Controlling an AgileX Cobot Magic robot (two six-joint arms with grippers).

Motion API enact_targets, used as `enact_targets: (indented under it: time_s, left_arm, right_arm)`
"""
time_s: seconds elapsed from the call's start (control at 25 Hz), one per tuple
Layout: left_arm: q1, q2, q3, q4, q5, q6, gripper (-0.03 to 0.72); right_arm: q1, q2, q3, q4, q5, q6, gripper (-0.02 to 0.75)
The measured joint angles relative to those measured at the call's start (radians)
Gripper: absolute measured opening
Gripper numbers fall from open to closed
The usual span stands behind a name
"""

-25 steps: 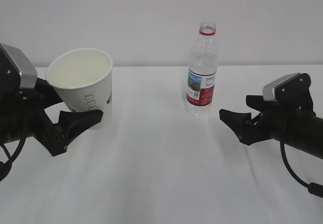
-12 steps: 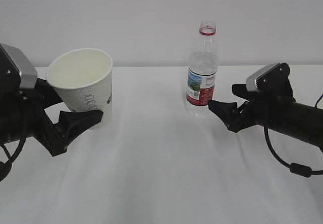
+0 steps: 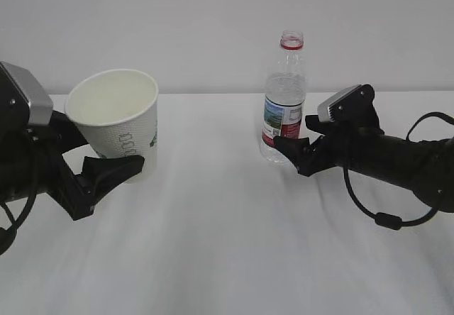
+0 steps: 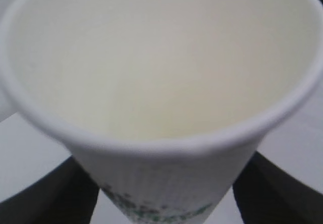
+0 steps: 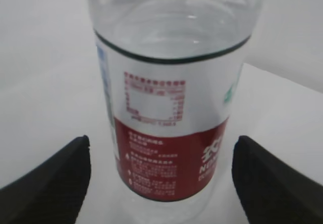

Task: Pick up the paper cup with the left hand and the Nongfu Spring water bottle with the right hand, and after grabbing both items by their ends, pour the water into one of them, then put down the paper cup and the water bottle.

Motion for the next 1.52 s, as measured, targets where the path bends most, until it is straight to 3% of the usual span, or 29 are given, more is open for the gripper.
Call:
enact_targets:
  time_s: [0.64,1.08,1.36,1.52]
  left_arm:
    - [0.000,0.000,0.000,0.000,0.006,0.000,0.573]
    - [0.000,0.000,0.000,0.000,0.006,0.000,0.573]
    - [0.000,0.000,0.000,0.000,0.006,0.000,0.573]
    - [0.000,0.000,0.000,0.000,0.006,0.000,0.573]
  right_arm:
    - [0.002,0.102,-0.161,-0.032,0.009,0.126,0.653]
    - [0.070,0.134,-0.223,-0.037,0.035,0.141,0.639]
    - [0.071,0.134,-0.223,-0.038,0.039,0.143,0.543]
    - [0.071,0.134,-0.224,-0.038,0.041,0.143,0.529]
